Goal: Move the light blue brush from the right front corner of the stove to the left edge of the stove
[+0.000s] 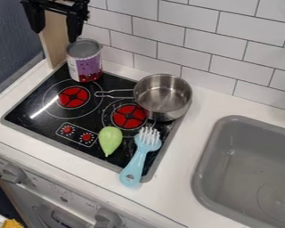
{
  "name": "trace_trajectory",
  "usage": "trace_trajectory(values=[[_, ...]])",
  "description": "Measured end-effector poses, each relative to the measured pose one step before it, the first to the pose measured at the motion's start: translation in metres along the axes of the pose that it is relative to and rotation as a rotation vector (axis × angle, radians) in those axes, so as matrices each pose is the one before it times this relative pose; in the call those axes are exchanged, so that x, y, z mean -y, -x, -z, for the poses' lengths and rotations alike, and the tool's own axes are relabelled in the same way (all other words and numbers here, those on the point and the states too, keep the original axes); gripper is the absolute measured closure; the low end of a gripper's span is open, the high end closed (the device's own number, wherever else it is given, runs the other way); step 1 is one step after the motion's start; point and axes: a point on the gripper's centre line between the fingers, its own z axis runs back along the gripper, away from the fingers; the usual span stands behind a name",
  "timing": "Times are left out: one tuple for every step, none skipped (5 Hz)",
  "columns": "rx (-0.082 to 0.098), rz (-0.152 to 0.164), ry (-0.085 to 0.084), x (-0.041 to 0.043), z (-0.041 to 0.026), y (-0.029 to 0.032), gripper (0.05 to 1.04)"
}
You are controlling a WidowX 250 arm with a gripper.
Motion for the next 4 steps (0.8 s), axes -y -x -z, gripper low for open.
trace_trajectory(values=[[-0.0308, 0.0004, 0.0072, 0.00305, 0.01076, 0.00258, 0.083], [-0.0397, -0.0257, 0.0236, 0.00874, 0.01269, 0.01684, 0.083], [-0.0063, 0.0414, 0.0069, 0.02713, -0.0062, 0.0202, 0.083], [0.0195, 0.1265, 0.0151, 0.03551, -0.00594, 0.0245, 0.083]])
